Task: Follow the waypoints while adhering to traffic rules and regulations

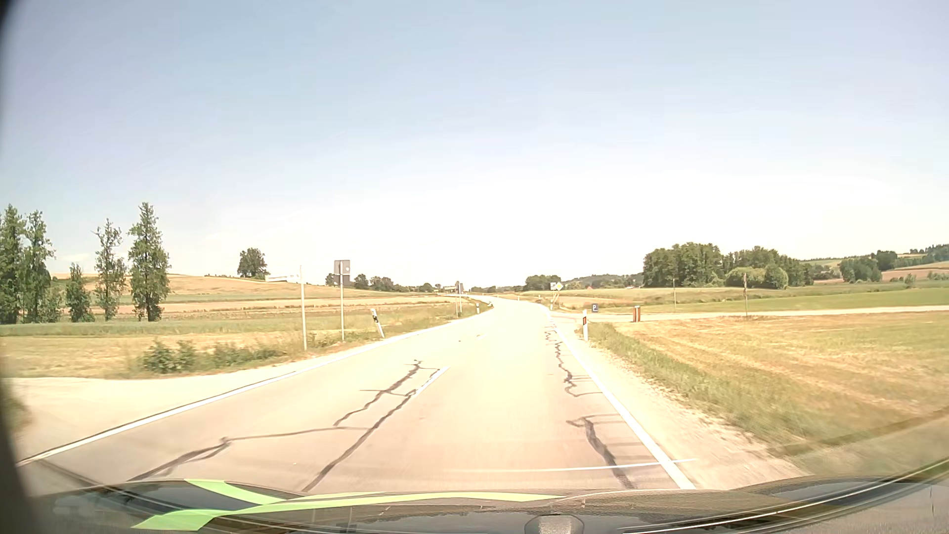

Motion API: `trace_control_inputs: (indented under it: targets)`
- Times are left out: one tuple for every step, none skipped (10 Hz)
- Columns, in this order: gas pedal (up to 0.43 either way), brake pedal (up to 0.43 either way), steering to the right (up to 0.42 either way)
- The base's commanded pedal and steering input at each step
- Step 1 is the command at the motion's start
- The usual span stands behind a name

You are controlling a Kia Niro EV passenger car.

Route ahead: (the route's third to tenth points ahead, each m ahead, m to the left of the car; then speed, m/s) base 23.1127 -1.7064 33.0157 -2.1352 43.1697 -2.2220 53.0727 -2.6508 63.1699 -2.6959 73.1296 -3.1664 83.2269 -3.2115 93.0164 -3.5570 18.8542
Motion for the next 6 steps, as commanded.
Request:
trace_control_inputs:
  targets:
    - [0.220, 0.000, 0.011]
    - [0.248, 0.000, 0.010]
    - [0.248, 0.000, 0.009]
    - [0.260, 0.000, 0.009]
    - [0.260, 0.000, 0.009]
    - [0.260, 0.000, 0.008]
